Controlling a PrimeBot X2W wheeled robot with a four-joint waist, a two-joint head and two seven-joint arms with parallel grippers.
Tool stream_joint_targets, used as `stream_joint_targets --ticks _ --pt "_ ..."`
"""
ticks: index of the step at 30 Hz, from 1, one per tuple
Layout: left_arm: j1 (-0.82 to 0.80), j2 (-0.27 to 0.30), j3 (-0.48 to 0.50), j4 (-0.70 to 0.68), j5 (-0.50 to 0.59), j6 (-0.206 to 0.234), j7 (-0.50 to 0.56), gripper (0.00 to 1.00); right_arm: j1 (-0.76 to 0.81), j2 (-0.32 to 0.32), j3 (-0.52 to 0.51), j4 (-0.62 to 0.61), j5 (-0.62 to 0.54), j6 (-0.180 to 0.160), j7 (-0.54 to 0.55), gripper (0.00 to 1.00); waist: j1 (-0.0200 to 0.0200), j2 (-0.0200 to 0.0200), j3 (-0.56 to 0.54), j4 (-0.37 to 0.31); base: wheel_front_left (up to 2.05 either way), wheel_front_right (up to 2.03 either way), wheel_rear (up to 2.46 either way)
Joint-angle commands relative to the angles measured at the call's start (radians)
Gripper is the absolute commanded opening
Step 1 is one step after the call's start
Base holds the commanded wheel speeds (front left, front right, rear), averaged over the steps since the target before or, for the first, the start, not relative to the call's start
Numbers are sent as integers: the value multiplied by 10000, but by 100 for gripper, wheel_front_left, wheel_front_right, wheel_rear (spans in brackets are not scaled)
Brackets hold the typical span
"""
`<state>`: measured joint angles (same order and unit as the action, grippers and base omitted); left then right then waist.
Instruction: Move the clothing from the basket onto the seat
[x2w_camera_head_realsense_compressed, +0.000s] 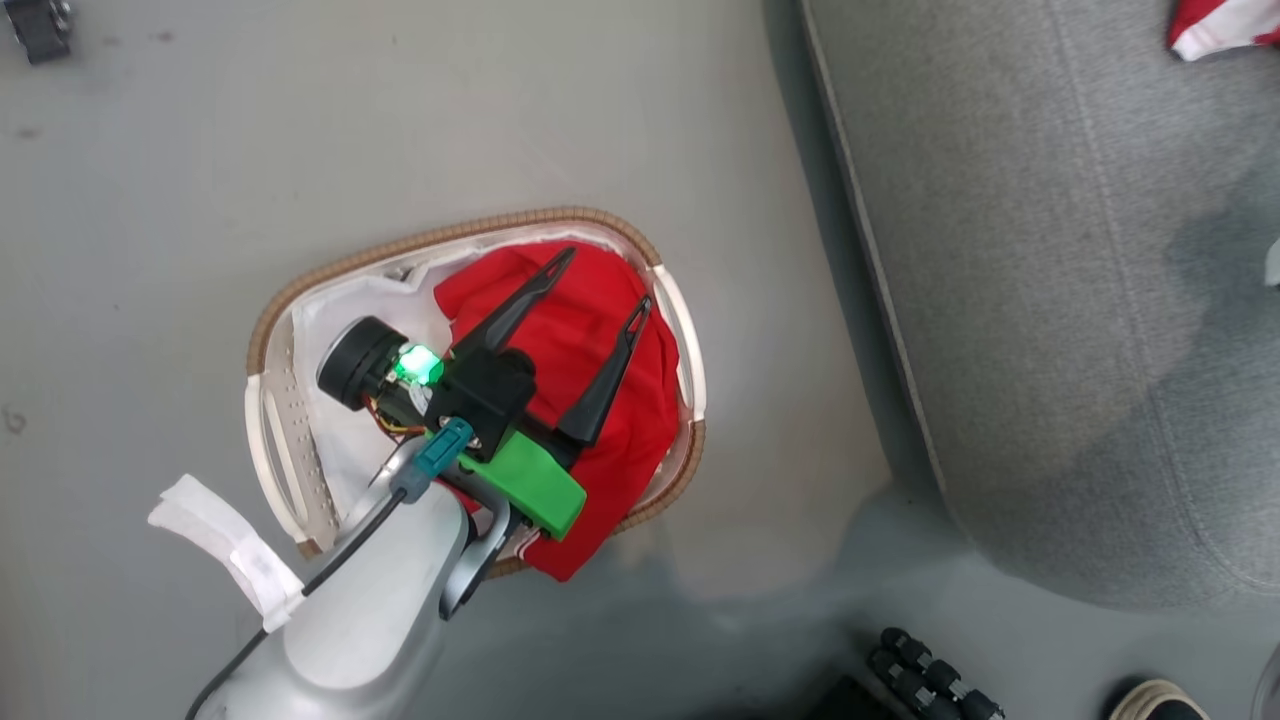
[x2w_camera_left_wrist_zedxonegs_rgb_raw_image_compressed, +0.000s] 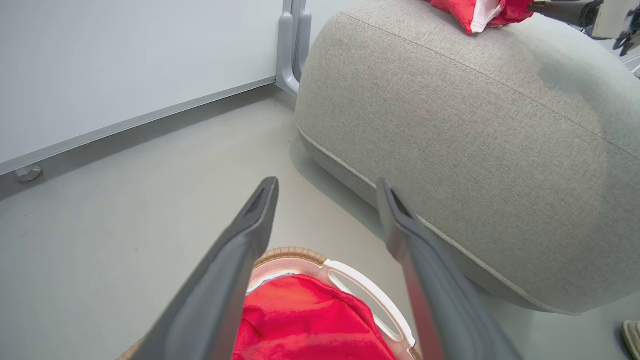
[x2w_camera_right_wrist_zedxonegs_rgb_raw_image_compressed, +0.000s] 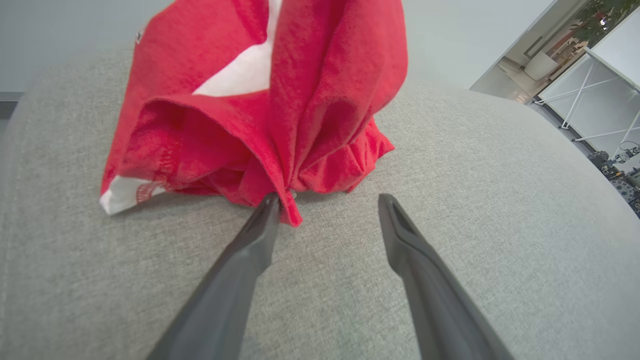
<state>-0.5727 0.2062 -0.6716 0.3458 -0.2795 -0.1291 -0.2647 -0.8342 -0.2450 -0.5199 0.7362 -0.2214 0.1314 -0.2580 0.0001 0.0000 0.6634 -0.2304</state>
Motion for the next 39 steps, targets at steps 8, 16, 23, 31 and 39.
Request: stream_joint_targets --ticks 8,16,23,31,39 --pt "573 -253 662 314 102 -21 6 100 1014 223 649 -859 520 -14 -80 100 -1 0 -1407 -63 0 0 0" --pt "1111 -590 1674 551 237 -15 6 100 1604 706 2035 -1657 1484 -14 -84 100 -1 0 -2264 520 0 0 0" --pt "1581 -827 2882 618 378 79 6 100 2003 1142 3298 -2371 1973 -14 -83 100 -1 0 -2906 1191 0 0 0" --pt "2196 -941 4606 653 506 240 6 100 2671 1601 4427 -2818 2575 -14 -85 100 -1 0 -3601 1719 0 0 0" --pt "3084 -1111 5927 859 830 225 6 100 3701 1810 5046 -2967 2689 -14 -86 100 -1 0 -4444 1906 0 0 0"
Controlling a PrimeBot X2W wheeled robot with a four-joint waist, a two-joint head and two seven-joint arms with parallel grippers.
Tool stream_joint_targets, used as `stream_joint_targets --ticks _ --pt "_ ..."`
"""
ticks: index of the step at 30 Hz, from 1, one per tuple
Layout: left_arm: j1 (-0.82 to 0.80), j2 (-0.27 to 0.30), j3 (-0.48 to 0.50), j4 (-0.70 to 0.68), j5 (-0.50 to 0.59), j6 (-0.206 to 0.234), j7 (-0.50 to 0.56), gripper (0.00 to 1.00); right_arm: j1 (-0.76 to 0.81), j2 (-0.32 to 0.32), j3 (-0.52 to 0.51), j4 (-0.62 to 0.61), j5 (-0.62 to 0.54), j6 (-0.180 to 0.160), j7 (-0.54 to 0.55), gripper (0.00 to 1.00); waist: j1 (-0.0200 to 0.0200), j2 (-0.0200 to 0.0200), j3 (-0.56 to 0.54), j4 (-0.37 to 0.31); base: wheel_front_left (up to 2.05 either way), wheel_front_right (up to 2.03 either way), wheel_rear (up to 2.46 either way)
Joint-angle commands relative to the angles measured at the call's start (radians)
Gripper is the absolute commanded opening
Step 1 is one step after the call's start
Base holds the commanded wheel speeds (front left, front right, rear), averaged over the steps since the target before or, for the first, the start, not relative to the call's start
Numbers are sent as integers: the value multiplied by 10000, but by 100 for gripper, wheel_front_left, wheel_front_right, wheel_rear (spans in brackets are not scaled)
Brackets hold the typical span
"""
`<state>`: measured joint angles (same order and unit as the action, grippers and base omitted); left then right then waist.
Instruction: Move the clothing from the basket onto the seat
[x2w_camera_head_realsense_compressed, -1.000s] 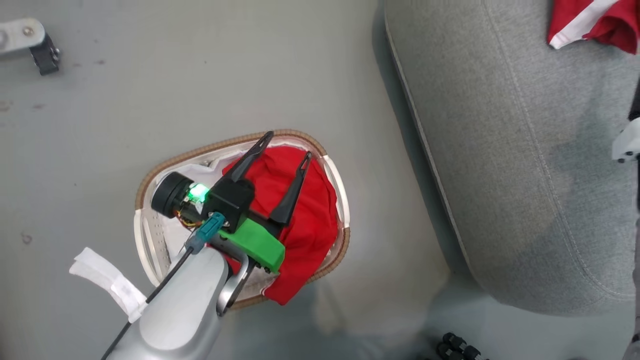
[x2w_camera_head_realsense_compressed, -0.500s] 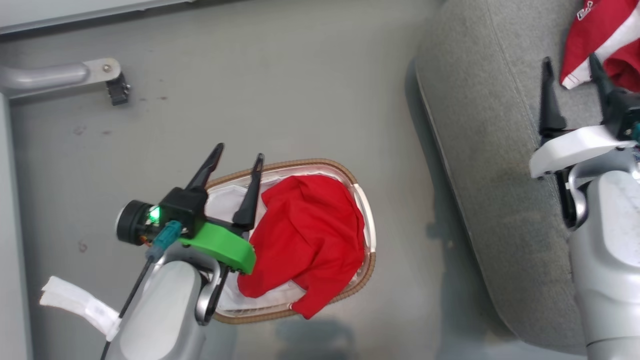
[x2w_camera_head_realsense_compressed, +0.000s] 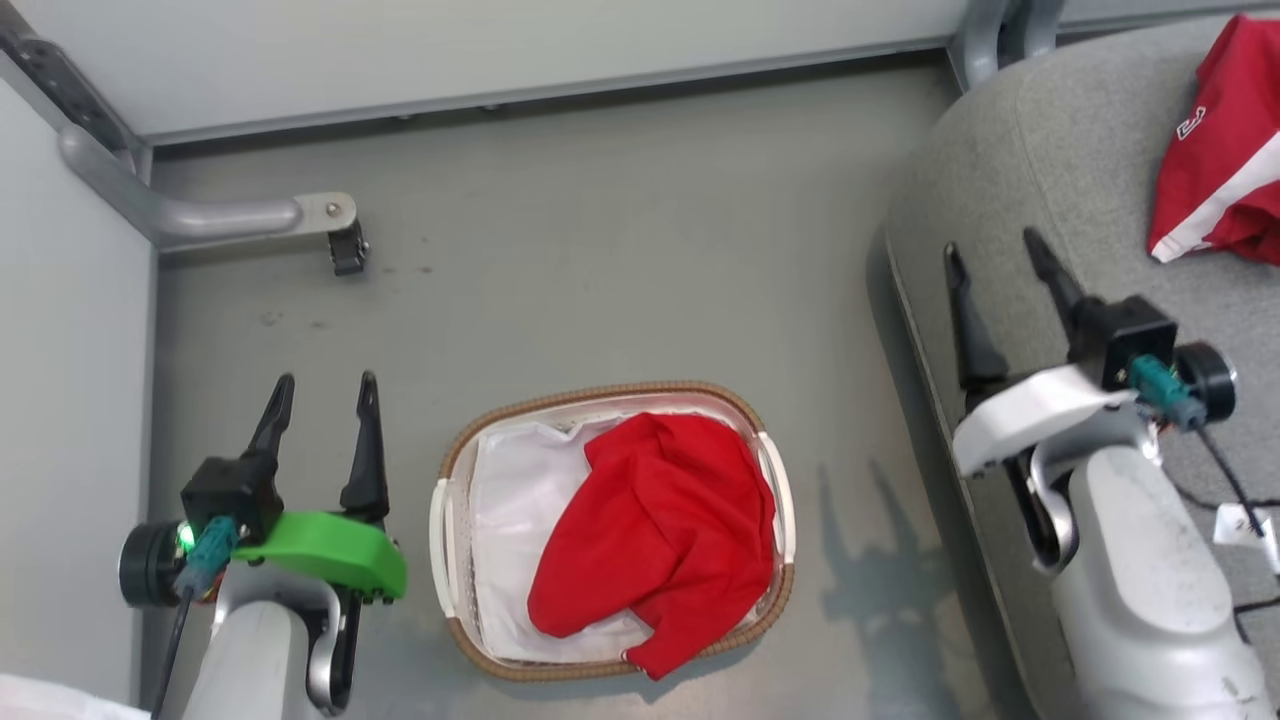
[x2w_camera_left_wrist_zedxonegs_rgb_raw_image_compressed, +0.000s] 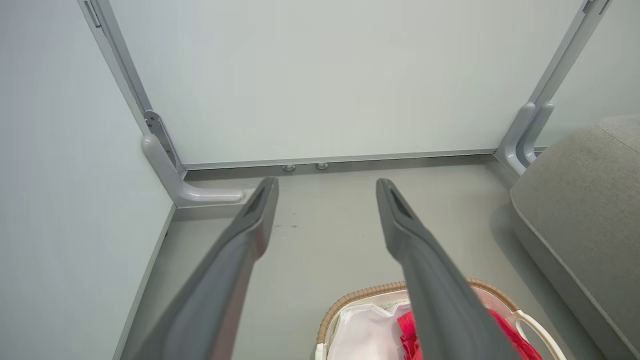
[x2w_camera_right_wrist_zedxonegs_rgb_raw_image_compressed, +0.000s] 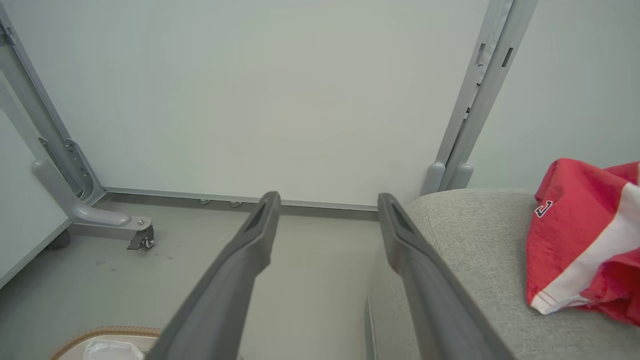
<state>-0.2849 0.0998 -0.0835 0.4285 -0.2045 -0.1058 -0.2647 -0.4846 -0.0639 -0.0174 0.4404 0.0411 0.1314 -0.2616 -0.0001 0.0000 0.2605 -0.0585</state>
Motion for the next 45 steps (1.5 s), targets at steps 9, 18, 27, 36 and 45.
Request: stream_joint_targets --ticks 9,18,27,36,45 --pt "1306 -255 879 -108 421 -93 6 100 1535 98 374 -231 251 -14 -49 100 1 0 -1168 136 0 0 0" --pt "2181 -422 1631 -508 437 -146 6 100 2365 110 790 -325 587 -14 -50 100 1 0 -1624 -31 0 0 0" --pt "2933 -477 1630 -810 596 -126 6 100 2970 109 909 -282 672 -14 -50 100 1 0 -1995 -63 0 0 0" --pt "2982 -482 1397 -910 362 29 6 100 2983 110 876 -419 676 -14 -50 100 1 0 -1830 -49 0 0 0" --pt "1824 -476 789 -548 492 -186 6 100 2187 111 923 -914 902 -14 -50 100 1 0 -458 -267 0 0 0"
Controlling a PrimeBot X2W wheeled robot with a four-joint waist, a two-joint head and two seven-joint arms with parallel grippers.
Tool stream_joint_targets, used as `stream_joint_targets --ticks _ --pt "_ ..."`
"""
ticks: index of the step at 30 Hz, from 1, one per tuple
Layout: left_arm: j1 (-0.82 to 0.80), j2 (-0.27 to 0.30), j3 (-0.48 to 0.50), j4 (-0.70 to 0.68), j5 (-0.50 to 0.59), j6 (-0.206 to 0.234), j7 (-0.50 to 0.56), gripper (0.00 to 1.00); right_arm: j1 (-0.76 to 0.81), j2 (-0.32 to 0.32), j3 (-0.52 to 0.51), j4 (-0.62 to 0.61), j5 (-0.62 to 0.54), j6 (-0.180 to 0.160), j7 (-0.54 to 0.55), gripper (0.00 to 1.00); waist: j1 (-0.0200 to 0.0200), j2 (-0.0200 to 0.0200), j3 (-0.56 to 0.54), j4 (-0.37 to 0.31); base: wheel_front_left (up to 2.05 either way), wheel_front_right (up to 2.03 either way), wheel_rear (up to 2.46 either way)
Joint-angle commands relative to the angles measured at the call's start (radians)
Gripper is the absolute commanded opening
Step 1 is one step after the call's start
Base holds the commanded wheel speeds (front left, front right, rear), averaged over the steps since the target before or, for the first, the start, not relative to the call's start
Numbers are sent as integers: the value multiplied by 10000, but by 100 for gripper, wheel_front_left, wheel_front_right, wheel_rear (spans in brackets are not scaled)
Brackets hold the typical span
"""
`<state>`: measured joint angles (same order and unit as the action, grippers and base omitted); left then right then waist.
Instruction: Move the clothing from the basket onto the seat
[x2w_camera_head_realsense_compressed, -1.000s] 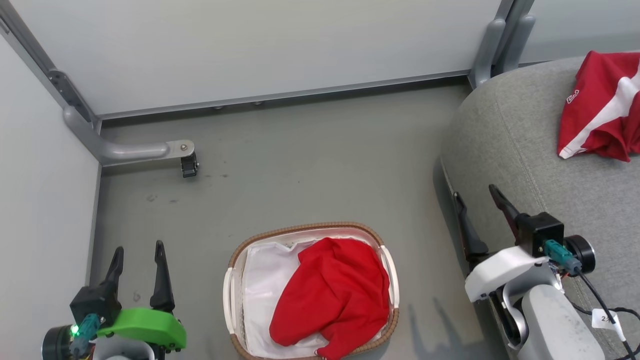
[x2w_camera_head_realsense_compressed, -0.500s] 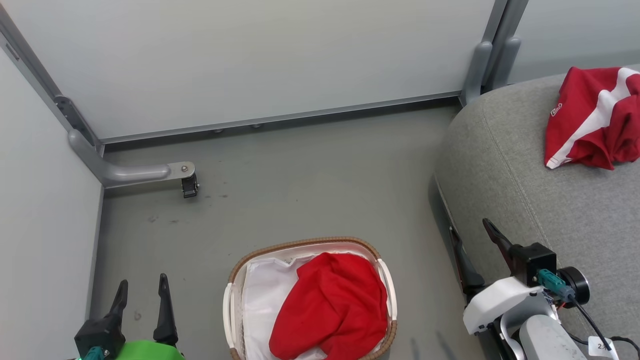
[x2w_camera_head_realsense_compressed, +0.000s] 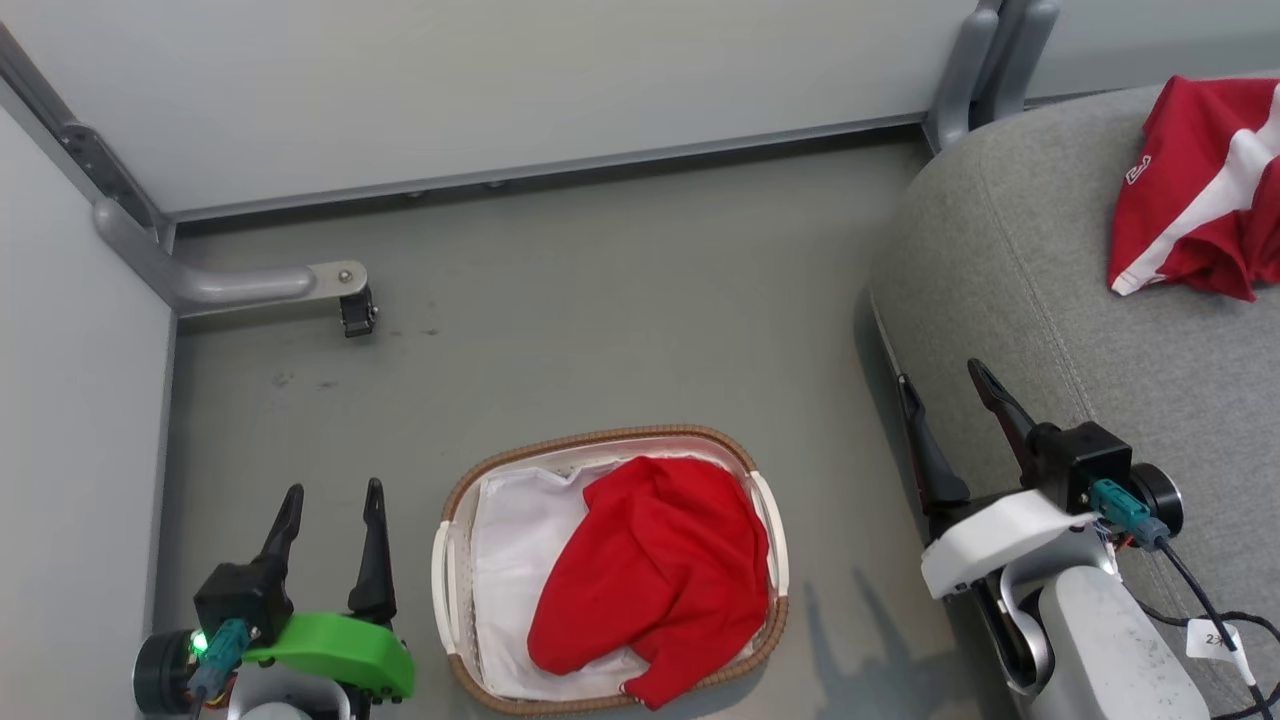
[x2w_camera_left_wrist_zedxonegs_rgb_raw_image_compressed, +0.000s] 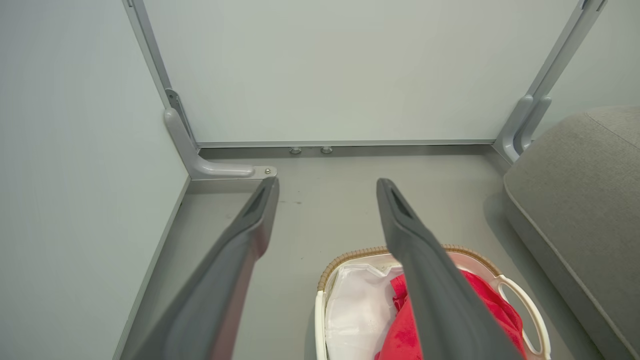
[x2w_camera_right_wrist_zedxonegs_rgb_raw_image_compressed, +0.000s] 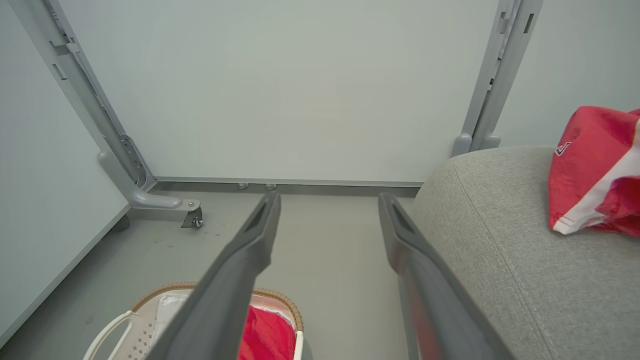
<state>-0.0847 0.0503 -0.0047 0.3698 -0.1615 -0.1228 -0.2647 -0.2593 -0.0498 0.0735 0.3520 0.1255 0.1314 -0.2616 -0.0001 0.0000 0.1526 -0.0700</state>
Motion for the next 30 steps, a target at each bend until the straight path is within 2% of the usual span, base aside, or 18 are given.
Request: stream_joint_targets --ticks 1,9,21,30 --pt "-308 21 -84 90 59 -38 6 100 -162 -30 19 -73 87 -14 -50 100 1 0 757 -192 0 0 0" --pt "-1527 53 -941 416 -92 -79 6 100 -990 -30 159 -446 381 -14 -50 100 1 0 2321 -686 0 0 0" --pt "-3347 803 -2460 1699 -775 -83 7 100 -1853 -22 267 -1337 882 -14 -50 100 1 0 4475 -1279 0 0 0" --pt "-4448 1371 -3729 2682 -1512 -82 7 100 -2269 -28 442 -1867 986 -14 -50 100 1 0 5466 -1552 0 0 0"
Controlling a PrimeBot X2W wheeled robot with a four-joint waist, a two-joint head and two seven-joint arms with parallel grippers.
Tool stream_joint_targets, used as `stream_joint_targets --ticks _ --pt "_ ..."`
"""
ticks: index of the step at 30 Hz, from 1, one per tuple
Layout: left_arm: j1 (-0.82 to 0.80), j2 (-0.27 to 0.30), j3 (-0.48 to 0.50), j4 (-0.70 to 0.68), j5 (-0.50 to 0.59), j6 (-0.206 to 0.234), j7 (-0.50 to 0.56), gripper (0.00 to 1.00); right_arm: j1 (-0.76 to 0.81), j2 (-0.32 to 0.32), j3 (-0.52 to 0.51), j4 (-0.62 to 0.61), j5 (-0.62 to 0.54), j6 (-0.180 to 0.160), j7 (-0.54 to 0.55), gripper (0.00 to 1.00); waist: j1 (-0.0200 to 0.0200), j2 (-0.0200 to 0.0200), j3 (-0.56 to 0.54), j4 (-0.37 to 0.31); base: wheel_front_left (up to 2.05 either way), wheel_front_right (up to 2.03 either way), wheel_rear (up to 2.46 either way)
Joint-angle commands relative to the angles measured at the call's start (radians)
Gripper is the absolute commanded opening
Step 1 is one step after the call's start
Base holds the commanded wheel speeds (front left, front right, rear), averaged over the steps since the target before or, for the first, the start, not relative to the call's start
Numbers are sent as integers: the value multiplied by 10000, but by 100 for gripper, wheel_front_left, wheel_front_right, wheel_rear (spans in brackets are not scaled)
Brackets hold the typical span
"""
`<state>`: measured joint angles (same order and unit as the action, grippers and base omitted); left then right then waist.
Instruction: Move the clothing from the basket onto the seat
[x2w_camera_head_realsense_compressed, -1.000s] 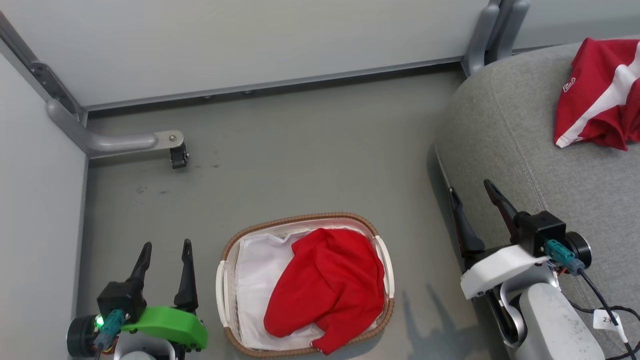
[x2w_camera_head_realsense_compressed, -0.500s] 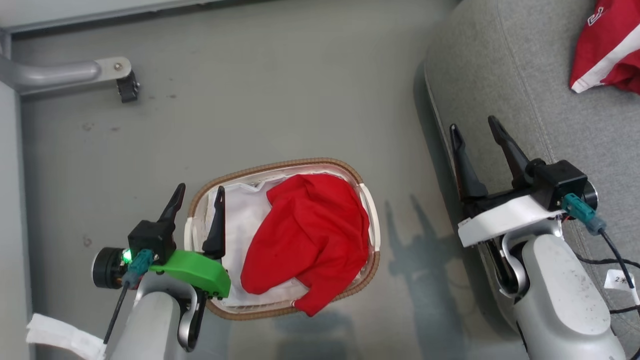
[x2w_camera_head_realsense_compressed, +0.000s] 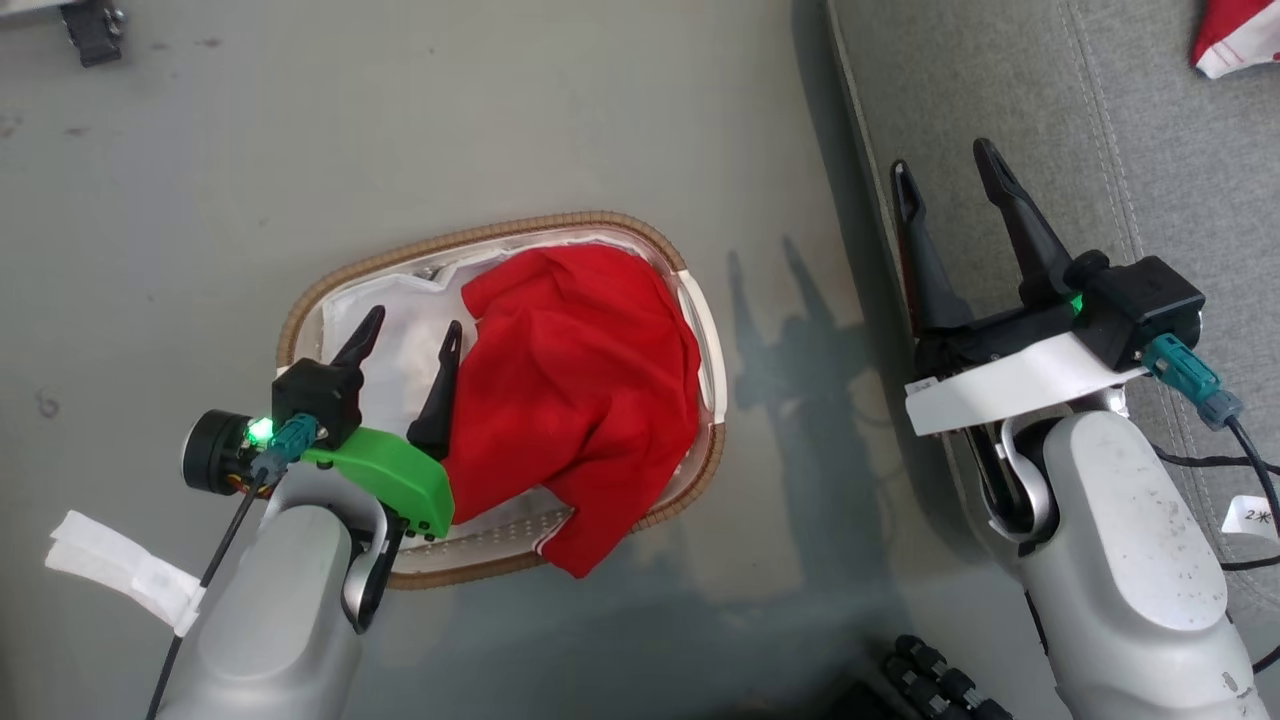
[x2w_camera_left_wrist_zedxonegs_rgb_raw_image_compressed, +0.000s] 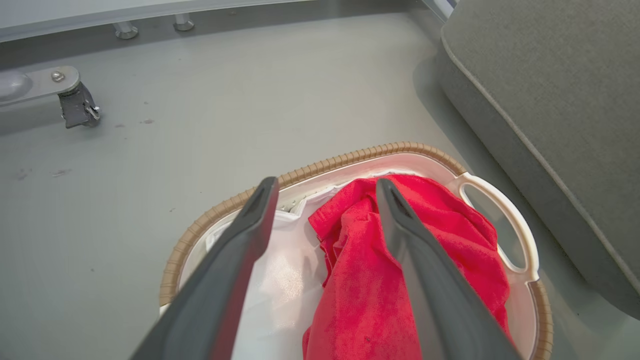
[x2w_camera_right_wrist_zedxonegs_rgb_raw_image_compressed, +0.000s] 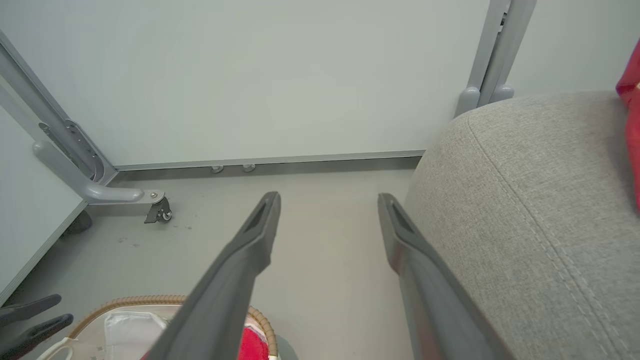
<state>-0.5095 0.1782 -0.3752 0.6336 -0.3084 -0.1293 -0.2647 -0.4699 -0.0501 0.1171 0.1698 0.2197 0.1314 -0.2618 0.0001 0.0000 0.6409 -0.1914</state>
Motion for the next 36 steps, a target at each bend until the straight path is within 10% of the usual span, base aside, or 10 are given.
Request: stream_joint_targets --ticks 1,36 --pt "-295 163 -207 217 -182 -17 7 100 -193 -22 22 -97 51 -14 -48 100 -1 0 677 -373 0 0 0" --pt "-3678 934 -5336 3491 -3781 -6 452 100 -591 -23 539 -1132 361 -14 -47 100 -1 0 2772 -764 0 0 0"
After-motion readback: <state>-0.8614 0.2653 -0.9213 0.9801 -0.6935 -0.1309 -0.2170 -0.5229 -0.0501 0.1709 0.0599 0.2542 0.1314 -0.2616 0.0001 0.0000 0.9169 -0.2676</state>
